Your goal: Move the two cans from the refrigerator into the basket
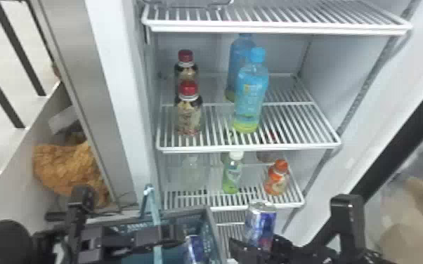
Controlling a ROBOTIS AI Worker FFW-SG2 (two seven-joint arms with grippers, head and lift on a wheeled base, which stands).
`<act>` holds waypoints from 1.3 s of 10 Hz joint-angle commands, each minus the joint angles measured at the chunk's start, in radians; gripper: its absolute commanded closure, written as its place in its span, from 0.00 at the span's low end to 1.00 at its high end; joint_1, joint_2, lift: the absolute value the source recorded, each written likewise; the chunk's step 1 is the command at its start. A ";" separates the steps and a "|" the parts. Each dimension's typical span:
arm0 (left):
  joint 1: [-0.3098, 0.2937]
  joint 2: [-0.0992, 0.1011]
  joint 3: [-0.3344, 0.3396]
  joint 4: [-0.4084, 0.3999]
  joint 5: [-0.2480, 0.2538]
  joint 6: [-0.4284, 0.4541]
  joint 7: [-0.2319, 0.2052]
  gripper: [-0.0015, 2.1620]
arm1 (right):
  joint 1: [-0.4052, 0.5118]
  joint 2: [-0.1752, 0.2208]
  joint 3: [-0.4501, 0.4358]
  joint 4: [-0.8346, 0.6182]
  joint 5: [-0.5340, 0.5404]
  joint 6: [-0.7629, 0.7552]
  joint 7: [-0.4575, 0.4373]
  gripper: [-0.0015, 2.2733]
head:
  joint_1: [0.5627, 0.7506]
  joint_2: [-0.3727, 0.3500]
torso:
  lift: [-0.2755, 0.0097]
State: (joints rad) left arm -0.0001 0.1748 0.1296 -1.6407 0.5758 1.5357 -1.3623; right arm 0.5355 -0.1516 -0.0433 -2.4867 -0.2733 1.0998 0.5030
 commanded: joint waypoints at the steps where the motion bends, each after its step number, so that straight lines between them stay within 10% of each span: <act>1: -0.002 -0.001 -0.004 0.000 0.003 -0.002 0.000 0.55 | -0.057 -0.002 0.025 0.073 0.000 0.002 0.020 0.56 | 0.70 0.43 | 0.88; 7: -0.010 -0.001 -0.012 0.000 0.013 -0.002 0.003 0.55 | -0.266 -0.031 0.253 0.338 -0.134 -0.057 0.061 0.54 | 0.70 0.63 | 0.88; 10: -0.010 -0.001 -0.008 0.000 0.015 -0.002 0.005 0.55 | -0.278 -0.037 0.265 0.360 -0.122 -0.057 0.071 0.07 | 0.70 0.74 | 0.88; 13: -0.010 -0.001 -0.002 0.000 0.015 -0.004 0.005 0.55 | -0.239 -0.034 0.191 0.301 -0.048 -0.059 0.071 0.06 | 0.70 0.71 | 0.88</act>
State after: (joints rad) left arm -0.0099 0.1733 0.1267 -1.6407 0.5904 1.5314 -1.3578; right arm 0.2863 -0.1860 0.1682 -2.1679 -0.3399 1.0418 0.5734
